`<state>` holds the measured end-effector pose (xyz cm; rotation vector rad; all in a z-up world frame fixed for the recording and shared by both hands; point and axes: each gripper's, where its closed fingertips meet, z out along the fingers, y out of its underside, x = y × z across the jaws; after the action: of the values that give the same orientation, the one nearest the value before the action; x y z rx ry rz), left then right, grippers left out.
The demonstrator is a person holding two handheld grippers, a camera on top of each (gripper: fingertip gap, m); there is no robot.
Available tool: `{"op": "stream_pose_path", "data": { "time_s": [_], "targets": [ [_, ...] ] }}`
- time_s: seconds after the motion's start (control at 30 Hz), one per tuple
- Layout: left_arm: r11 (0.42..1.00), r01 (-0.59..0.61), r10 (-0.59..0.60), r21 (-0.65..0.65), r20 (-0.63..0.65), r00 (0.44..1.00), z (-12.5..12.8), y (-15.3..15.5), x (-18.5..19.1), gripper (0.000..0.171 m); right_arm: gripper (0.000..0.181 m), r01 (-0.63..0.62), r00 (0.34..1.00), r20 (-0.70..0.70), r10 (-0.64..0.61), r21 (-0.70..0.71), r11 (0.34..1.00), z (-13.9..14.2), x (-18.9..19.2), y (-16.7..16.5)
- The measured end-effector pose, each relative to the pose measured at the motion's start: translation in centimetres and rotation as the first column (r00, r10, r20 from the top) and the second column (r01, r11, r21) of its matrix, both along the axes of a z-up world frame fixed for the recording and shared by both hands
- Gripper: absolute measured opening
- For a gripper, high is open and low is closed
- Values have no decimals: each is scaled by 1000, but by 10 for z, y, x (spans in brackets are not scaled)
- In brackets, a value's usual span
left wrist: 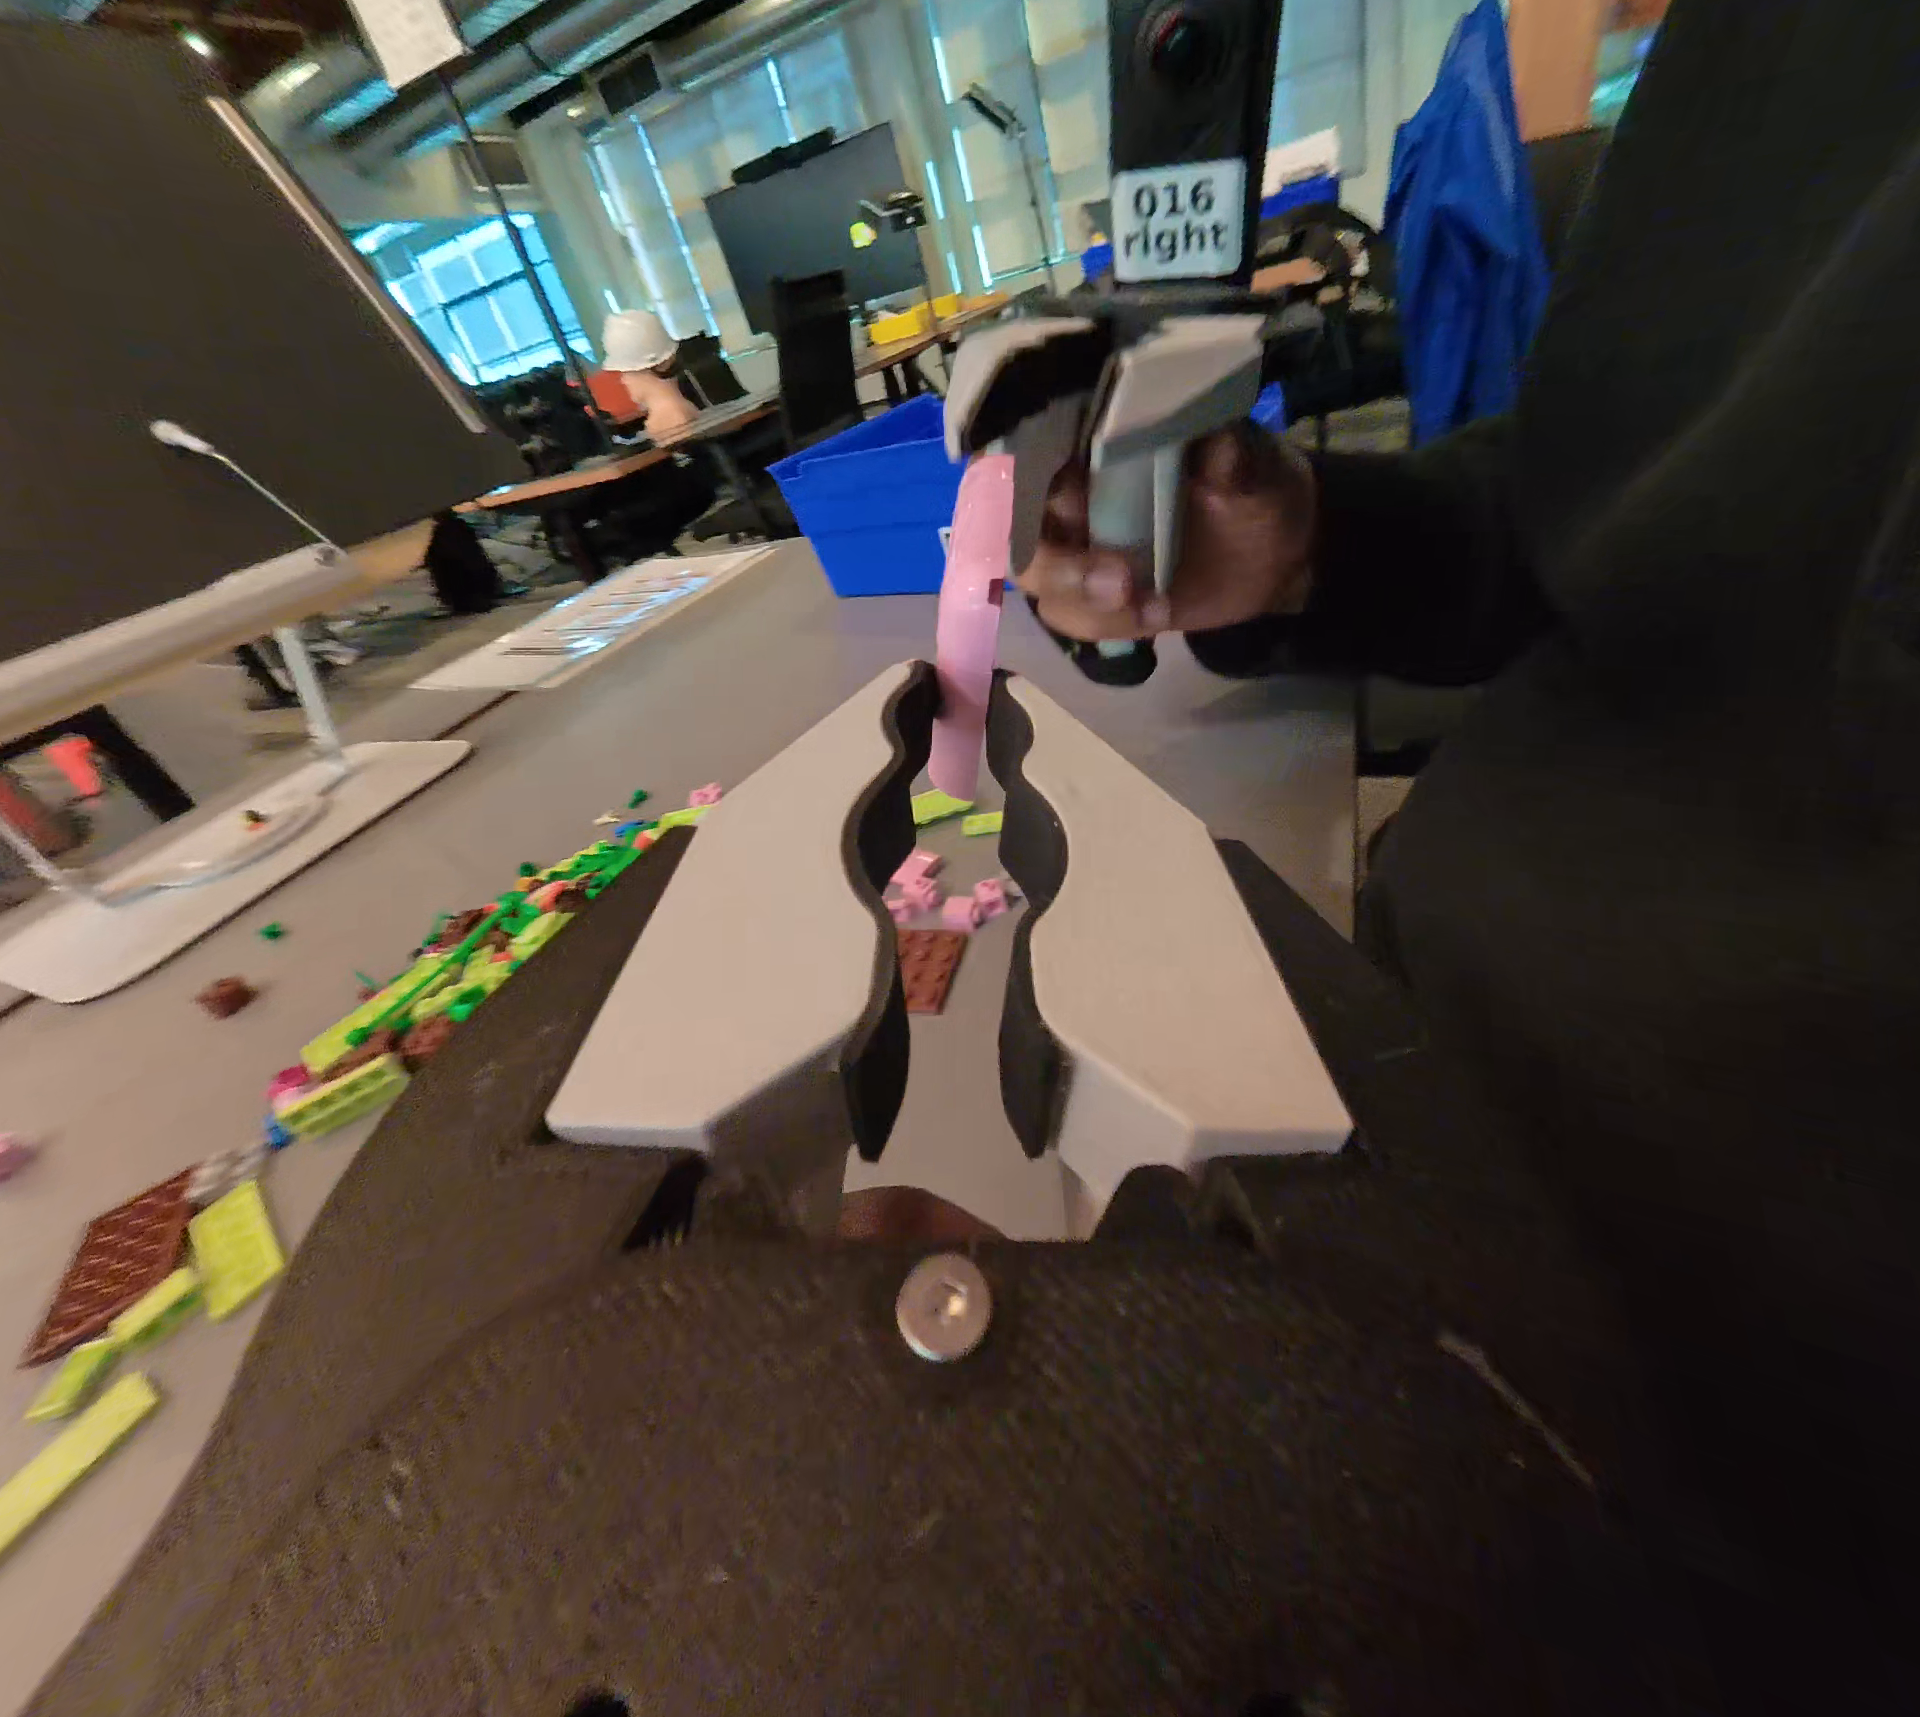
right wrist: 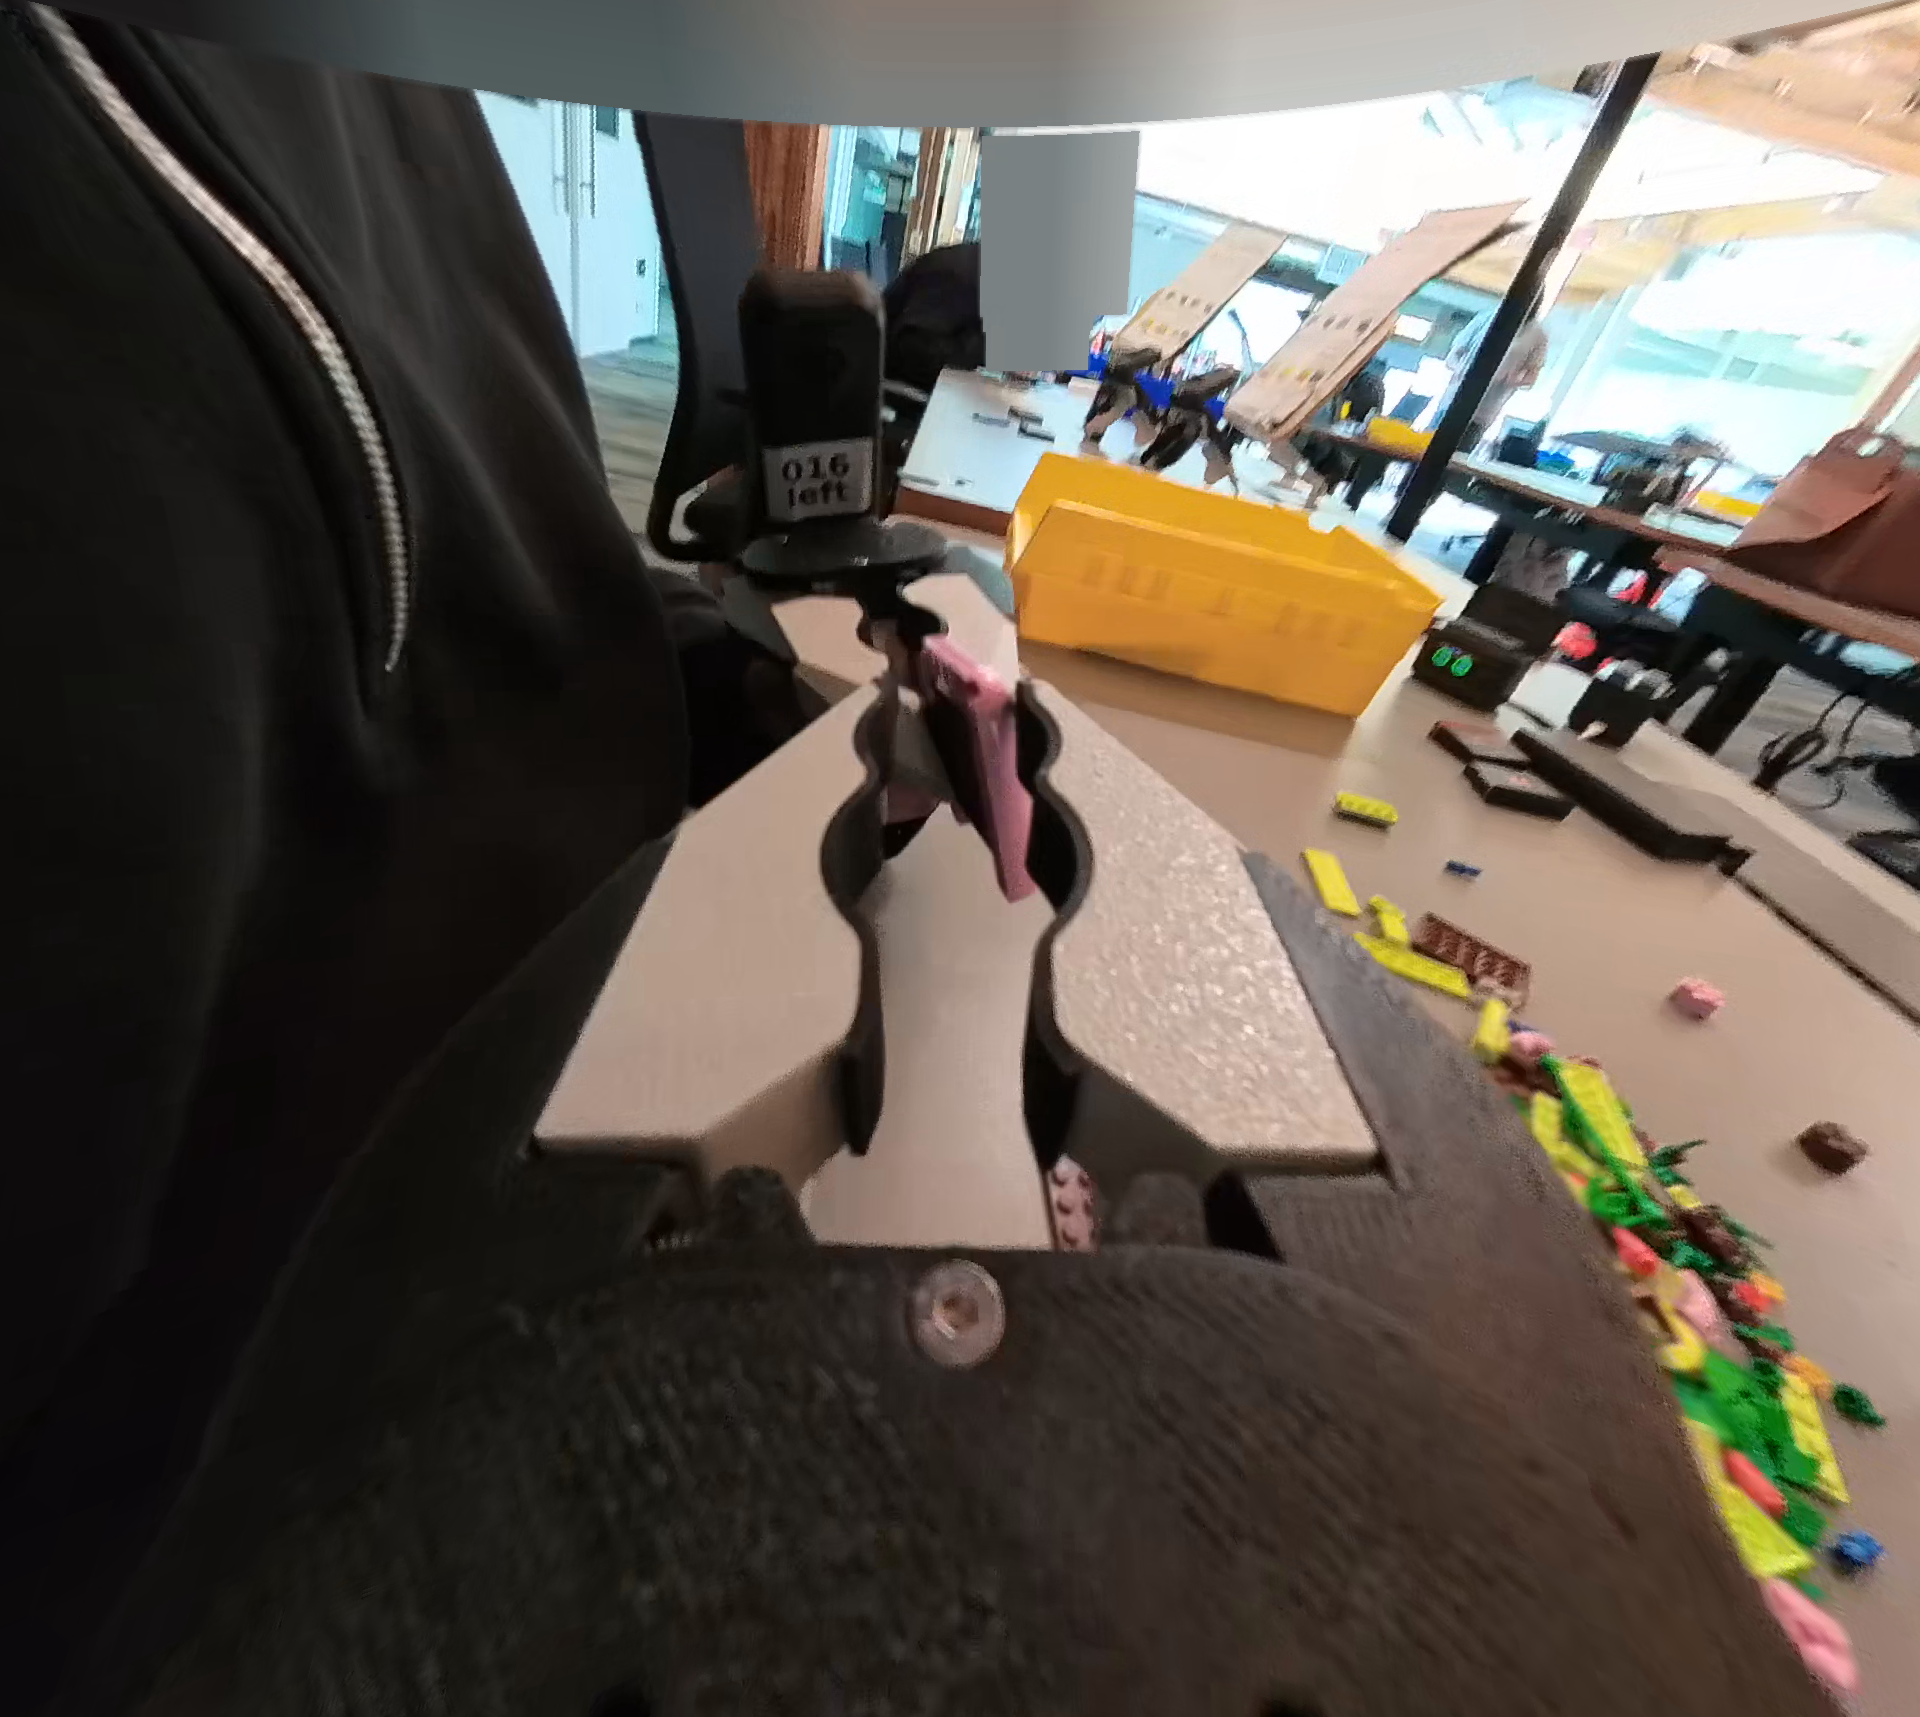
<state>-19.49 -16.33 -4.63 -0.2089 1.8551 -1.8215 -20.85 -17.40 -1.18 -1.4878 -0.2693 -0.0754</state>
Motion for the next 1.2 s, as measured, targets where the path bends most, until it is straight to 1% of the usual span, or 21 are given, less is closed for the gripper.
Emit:
{"op": "stream_pose_path", "data": {
  "time_s": [0.07,0.1,0.2,0.37,0.57,0.7,0.8,0.9,0.97,1.07,1.1,1.17,1.2],
  "targets": [
    [999,-17,15,38,35,999,-1,2,0,7,17,15,999,34,-16,27,1000,9,0,-6],
    [998,-25,22,56,53,998,-1,2,-1,7,17,24,998,57,-25,17,1000,10,0,-8],
    [995,-34,26,95,89,996,-1,2,-2,7,19,56,990,130,-50,-44,997,5,1,-8],
    [989,-30,11,148,130,991,-1,0,-5,7,18,73,973,228,-44,-123,990,-5,-4,-3],
    [982,-18,-7,186,134,991,-3,-2,-9,7,8,68,964,264,-25,-153,986,-7,-8,0],
    [979,-12,-15,203,128,992,-6,-2,-11,7,7,76,959,281,-21,-185,980,-14,-8,2],
    [981,1,-22,194,105,994,-7,-2,-12,7,6,69,964,265,-15,-196,978,-15,-8,2],
    [991,11,-20,132,69,997,-5,-3,-12,8,7,68,977,211,-27,-189,980,-14,-5,2],
    [993,57,-61,101,37,997,-6,-8,-17,24,6,58,987,159,-29,-179,982,-14,-3,3],
    [994,72,-73,87,6,997,-7,-13,-18,29,6,40,993,114,-19,-182,982,-17,-4,5],
    [994,70,-70,86,4,998,-7,-15,-18,26,6,33,995,103,-15,-181,983,-18,-5,6],
    [996,54,-54,74,9,998,-6,-15,-15,10,6,8,997,72,5,-183,983,-20,-8,8],
    [996,59,-59,68,0,998,-6,-14,-15,8,6,-3,999,49,12,-182,983,-21,-8,8]
  ]
}}
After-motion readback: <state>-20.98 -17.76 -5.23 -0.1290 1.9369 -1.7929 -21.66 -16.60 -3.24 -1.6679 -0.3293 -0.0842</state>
